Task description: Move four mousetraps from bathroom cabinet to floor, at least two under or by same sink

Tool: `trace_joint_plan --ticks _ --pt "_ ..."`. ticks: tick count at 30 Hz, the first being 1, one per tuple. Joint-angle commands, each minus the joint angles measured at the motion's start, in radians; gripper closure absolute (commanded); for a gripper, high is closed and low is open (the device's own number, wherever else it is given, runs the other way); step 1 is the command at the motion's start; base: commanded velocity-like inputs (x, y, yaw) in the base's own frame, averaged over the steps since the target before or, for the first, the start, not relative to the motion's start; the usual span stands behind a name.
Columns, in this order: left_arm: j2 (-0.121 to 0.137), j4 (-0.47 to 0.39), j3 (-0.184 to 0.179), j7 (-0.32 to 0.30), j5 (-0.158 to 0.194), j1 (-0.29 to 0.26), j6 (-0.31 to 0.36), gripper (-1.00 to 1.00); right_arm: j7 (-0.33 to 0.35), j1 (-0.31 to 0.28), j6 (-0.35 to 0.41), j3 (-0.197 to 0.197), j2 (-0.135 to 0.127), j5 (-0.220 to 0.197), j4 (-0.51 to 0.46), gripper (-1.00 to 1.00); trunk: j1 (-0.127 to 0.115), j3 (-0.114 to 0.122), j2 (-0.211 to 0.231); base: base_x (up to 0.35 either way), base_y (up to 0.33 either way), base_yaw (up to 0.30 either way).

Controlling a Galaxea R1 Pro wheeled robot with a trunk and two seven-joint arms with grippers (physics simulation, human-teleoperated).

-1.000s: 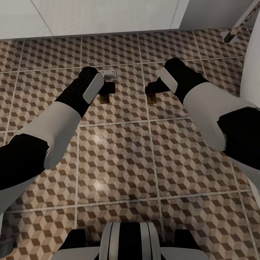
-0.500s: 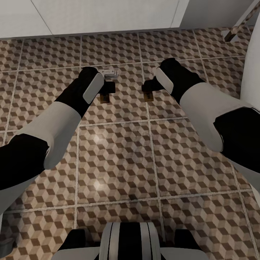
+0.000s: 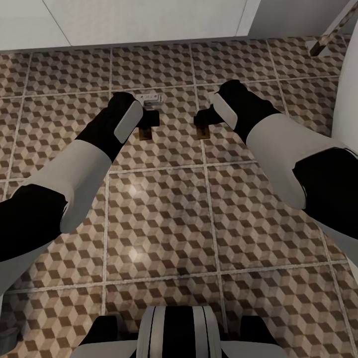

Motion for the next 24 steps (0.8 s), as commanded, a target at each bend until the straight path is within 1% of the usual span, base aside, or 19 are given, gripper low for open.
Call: trace_joint_plan --ticks 1,6,11,16,18,19,22,24 --pt "0.001 -0.001 -0.005 0.007 0.006 -0.001 0.001 1.0 -0.01 0.0 0.003 0.006 0.0 -0.014 -0.002 1.0 0.0 -0.001 0.0 0.0 0.0 0.0" --pt "0.001 -0.001 -0.006 -0.002 0.001 -0.001 -0.007 1.0 -0.009 -0.001 0.003 0.006 0.0 -0.014 -0.003 1.0 0.003 -0.001 -0.002 0.0 0.0 0.0" --pt "0.001 0.0 -0.006 -0.018 -0.002 -0.001 -0.046 1.0 -0.009 0.0 0.003 0.007 -0.002 -0.013 -0.003 1.0 0.003 -0.001 -0.002 0.0 0.0 0.0" --pt "0.001 0.0 -0.011 -0.022 -0.006 -0.001 -0.062 1.0 -0.009 -0.001 0.003 0.01 -0.001 -0.013 -0.007 1.0 0.005 -0.001 -0.003 0.0 0.0 0.0" --pt "0.001 0.0 -0.019 -0.022 -0.015 -0.001 -0.066 1.0 -0.009 -0.001 0.003 0.01 0.0 -0.013 -0.009 1.0 0.006 -0.001 -0.003 0.0 0.0 0.0" --pt "0.001 0.0 -0.024 -0.023 -0.028 -0.001 -0.069 1.0 -0.009 -0.001 0.003 0.011 0.001 -0.012 -0.011 1.0 0.006 -0.001 -0.003 0.0 0.0 0.0" --pt "0.001 0.004 -0.031 -0.024 -0.045 -0.001 -0.072 1.0 -0.009 -0.002 0.003 0.014 0.002 -0.012 -0.013 1.0 0.007 -0.001 -0.004 0.0 0.0 0.0" --pt "0.0 0.01 -0.033 -0.024 -0.05 -0.001 -0.073 1.0 -0.009 -0.002 0.003 0.016 0.003 -0.012 -0.014 1.0 0.007 -0.001 -0.004 0.0 0.0 0.0"
